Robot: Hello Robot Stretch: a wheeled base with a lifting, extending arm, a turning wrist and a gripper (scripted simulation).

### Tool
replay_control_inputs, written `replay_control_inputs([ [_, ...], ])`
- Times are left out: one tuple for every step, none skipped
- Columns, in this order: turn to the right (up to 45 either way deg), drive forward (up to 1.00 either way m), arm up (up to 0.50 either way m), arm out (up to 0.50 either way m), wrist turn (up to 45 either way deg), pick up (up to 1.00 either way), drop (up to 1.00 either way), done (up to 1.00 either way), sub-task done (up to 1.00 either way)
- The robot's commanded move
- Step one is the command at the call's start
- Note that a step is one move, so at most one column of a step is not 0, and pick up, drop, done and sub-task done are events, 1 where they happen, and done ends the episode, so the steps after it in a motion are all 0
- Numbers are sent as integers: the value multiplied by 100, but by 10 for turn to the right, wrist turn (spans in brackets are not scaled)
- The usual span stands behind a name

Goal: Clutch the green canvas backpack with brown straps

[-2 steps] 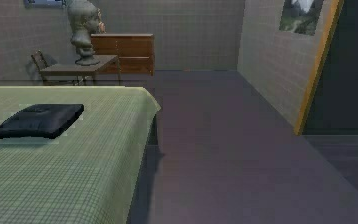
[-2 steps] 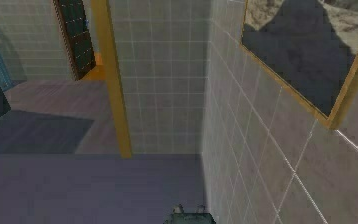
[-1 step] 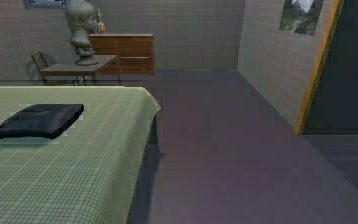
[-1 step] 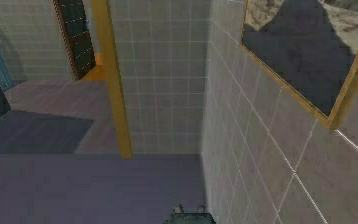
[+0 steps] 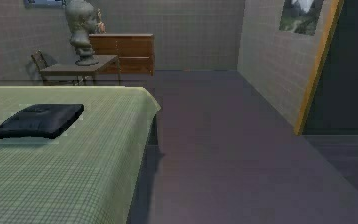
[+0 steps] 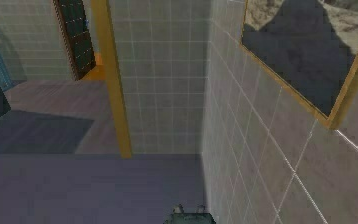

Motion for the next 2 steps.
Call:
replay_control_inputs([
  [0,0,0,0,450,0,0,0,0],
  [0,0,0,0,450,0,0,0,0],
])
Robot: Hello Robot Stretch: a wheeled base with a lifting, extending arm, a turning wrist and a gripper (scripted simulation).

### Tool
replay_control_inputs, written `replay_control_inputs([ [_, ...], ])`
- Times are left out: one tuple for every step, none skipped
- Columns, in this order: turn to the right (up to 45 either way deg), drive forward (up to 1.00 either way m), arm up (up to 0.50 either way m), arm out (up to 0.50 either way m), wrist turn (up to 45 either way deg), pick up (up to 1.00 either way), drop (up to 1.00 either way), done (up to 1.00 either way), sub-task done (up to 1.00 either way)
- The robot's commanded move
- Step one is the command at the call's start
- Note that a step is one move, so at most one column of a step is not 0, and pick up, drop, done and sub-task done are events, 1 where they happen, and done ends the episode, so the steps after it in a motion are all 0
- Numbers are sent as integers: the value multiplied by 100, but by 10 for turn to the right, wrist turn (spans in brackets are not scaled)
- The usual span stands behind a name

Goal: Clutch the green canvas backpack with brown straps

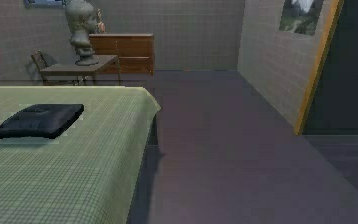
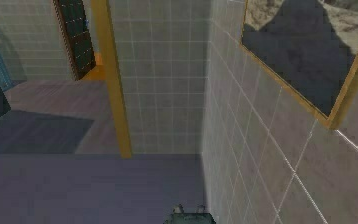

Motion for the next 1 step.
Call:
replay_control_inputs([
  [0,0,0,0,30,0,0,0,0],
])
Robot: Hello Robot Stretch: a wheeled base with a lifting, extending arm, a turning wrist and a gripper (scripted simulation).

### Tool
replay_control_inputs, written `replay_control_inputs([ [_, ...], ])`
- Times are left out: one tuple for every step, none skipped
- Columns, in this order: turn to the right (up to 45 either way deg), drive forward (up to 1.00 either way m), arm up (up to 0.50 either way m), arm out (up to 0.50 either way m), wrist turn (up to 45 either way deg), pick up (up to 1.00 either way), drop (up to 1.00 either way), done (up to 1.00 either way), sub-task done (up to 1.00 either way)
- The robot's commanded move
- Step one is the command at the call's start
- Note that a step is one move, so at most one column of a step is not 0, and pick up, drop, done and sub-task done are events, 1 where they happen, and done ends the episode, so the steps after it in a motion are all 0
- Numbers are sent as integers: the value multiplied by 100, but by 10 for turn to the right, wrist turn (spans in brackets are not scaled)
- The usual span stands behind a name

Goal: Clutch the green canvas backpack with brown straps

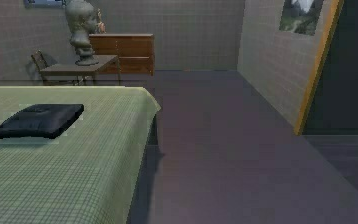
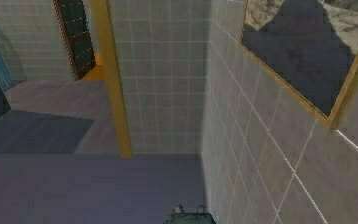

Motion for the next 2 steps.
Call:
replay_control_inputs([
  [0,0,-30,0,0,0,0,0,0],
  [0,0,0,0,0,100,0,0,0],
])
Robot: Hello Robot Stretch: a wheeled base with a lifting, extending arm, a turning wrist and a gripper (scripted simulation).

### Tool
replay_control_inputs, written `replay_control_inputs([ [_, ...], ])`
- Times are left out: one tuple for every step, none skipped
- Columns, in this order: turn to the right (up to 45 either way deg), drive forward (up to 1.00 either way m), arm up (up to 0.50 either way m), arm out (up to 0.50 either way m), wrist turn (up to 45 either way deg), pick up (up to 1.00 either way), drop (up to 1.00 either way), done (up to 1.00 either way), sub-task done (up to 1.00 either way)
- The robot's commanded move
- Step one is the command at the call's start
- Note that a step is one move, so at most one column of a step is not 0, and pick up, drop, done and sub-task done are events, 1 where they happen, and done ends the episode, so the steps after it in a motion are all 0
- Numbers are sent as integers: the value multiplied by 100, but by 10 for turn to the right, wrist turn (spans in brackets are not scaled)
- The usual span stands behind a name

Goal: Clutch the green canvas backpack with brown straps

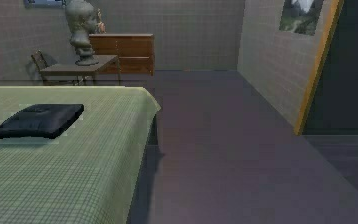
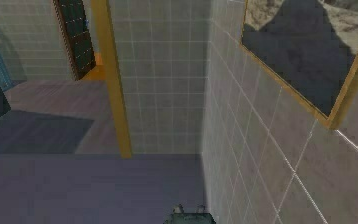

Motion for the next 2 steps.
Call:
replay_control_inputs([
  [0,0,10,0,0,0,0,0,0],
  [0,0,0,0,0,0,0,100,0],
])
